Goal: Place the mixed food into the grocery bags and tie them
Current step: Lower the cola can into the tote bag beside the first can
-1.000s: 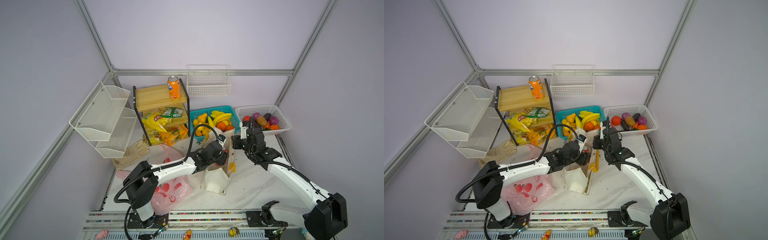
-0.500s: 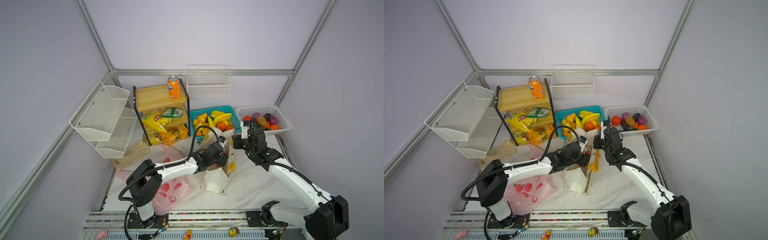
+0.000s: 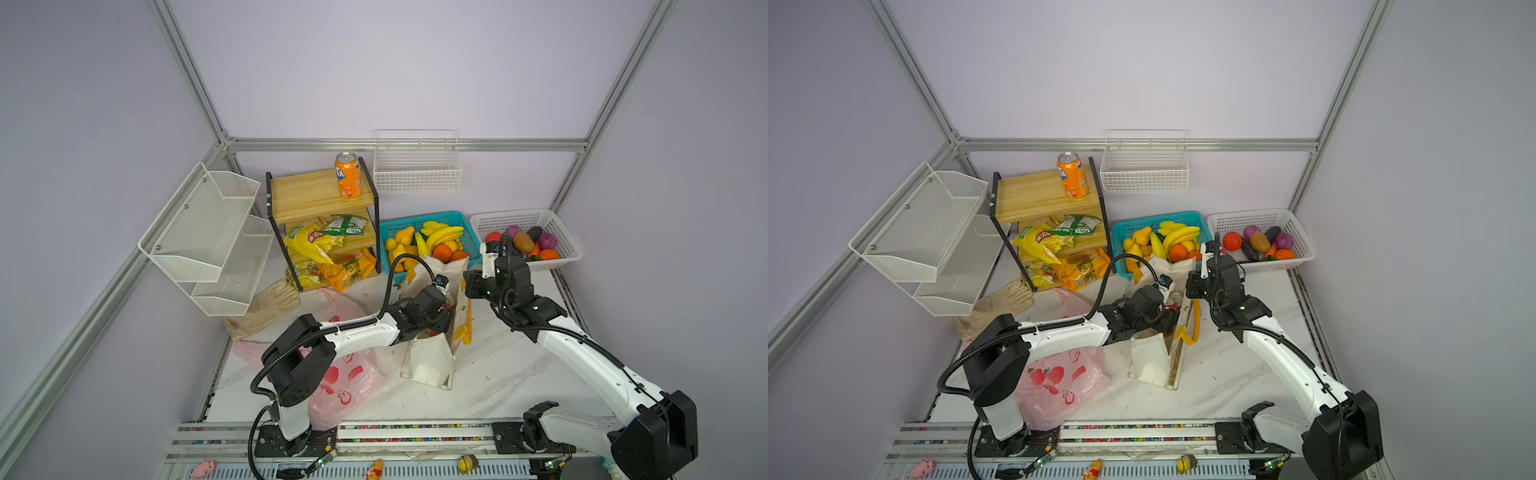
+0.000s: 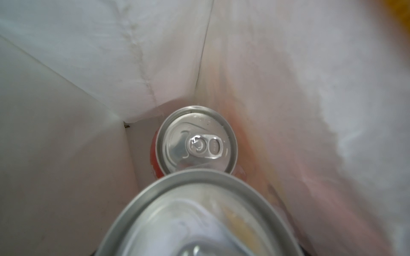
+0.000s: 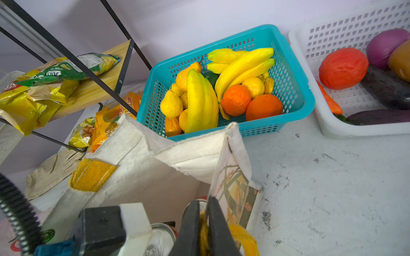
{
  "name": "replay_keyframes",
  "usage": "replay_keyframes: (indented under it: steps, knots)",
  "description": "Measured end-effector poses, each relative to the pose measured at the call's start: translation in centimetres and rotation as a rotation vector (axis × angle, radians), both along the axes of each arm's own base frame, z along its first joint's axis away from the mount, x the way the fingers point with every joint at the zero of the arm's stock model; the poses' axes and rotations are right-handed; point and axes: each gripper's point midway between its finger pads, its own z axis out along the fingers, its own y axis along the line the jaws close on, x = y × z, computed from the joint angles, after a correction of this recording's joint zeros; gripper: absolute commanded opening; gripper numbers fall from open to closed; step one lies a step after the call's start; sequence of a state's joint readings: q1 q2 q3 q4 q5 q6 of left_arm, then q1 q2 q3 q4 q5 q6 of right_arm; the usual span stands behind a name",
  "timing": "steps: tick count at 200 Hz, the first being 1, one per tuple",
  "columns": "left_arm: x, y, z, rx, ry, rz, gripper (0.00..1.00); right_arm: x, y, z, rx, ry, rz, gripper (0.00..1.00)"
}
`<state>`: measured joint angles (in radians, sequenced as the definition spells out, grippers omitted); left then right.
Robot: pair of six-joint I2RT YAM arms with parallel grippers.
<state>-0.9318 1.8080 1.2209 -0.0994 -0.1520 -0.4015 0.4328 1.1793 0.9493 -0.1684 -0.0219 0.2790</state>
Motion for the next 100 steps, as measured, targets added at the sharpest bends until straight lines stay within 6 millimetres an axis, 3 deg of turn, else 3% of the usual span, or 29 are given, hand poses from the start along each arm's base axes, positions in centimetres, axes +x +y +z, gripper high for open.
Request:
replay_keyframes:
  steps: [63, 100]
  knots:
    - [0.5, -0.1, -2.1, 0.049, 0.016, -0.013, 0.52, 0.1, 0.1, -0.3, -0.006, 0.006, 0.002, 0.12]
    - [1.4, -0.8, -2.1, 0.058, 0.030, -0.015, 0.53, 0.1, 0.1, -0.4, -0.008, 0.007, 0.003, 0.11]
